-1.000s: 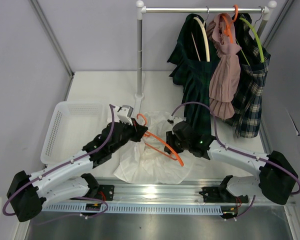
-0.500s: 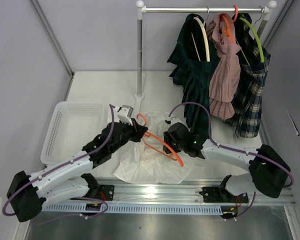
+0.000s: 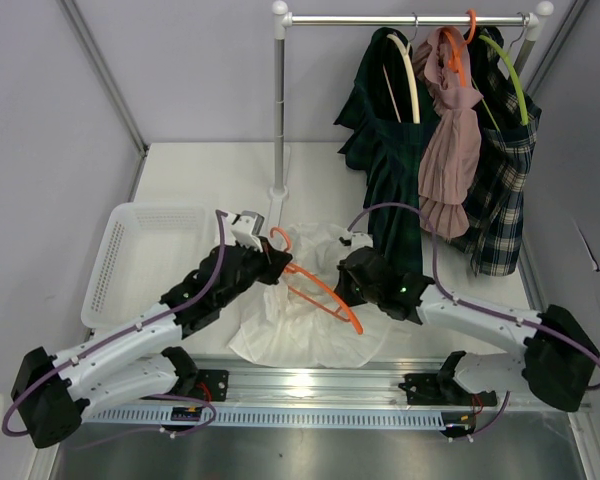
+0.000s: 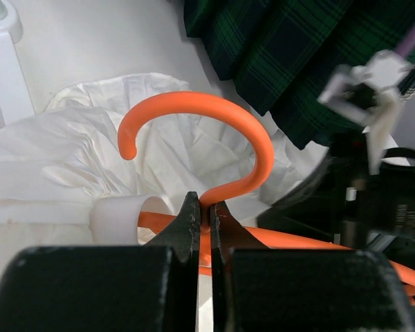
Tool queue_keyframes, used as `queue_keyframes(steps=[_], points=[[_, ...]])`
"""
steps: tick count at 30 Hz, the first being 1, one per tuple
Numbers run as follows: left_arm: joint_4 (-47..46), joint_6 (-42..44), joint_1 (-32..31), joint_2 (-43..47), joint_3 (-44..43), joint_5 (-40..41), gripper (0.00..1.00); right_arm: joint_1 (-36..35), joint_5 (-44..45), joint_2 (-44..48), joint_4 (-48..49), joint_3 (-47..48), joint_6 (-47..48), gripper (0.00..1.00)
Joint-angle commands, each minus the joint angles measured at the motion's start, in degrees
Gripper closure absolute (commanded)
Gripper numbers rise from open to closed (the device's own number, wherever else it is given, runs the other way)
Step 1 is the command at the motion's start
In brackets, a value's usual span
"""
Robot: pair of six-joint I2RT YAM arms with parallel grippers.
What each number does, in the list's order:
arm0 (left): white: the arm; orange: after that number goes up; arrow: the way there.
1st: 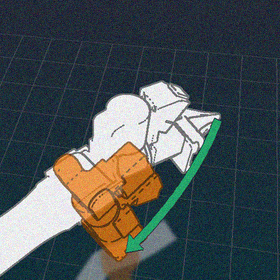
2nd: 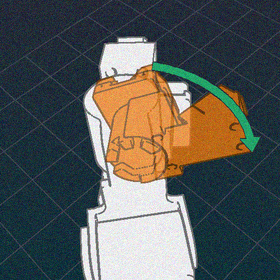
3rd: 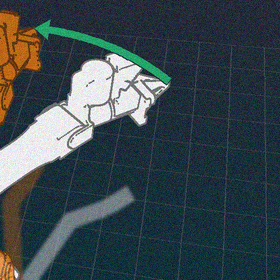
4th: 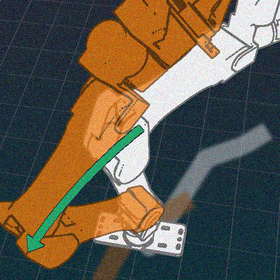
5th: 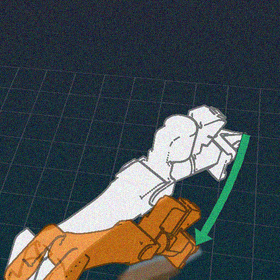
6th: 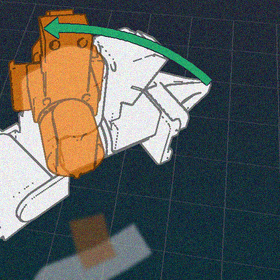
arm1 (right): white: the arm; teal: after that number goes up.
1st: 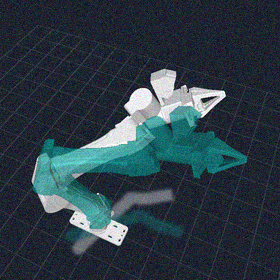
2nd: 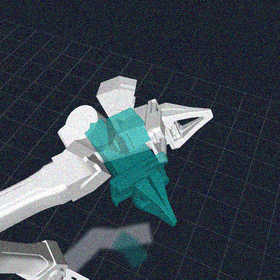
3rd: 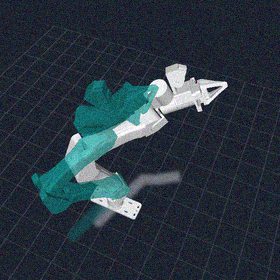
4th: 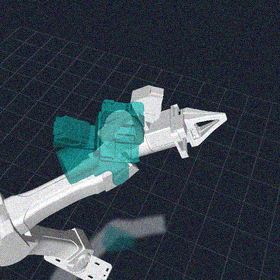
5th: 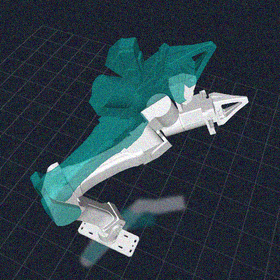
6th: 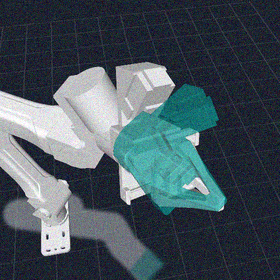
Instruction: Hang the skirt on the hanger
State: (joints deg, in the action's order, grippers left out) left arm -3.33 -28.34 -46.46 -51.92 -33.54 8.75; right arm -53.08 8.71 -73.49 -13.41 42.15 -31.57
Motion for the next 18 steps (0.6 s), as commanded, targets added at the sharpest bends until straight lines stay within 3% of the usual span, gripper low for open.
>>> queue_keyframes(steps=[1, 18], points=[[-1.33, 3.37, 0.58, 1.38, -3.20, 2.75, 1.00, -0.27, 2.10, 6.42, -5.12, 3.11, -1.65, 1.00], [-8.18, 7.50, 3.30, -6.26, -8.03, 7.50, 1.00, -0.27, 2.98, 18.91, -22.88, 5.57, -4.46, 1.00]])
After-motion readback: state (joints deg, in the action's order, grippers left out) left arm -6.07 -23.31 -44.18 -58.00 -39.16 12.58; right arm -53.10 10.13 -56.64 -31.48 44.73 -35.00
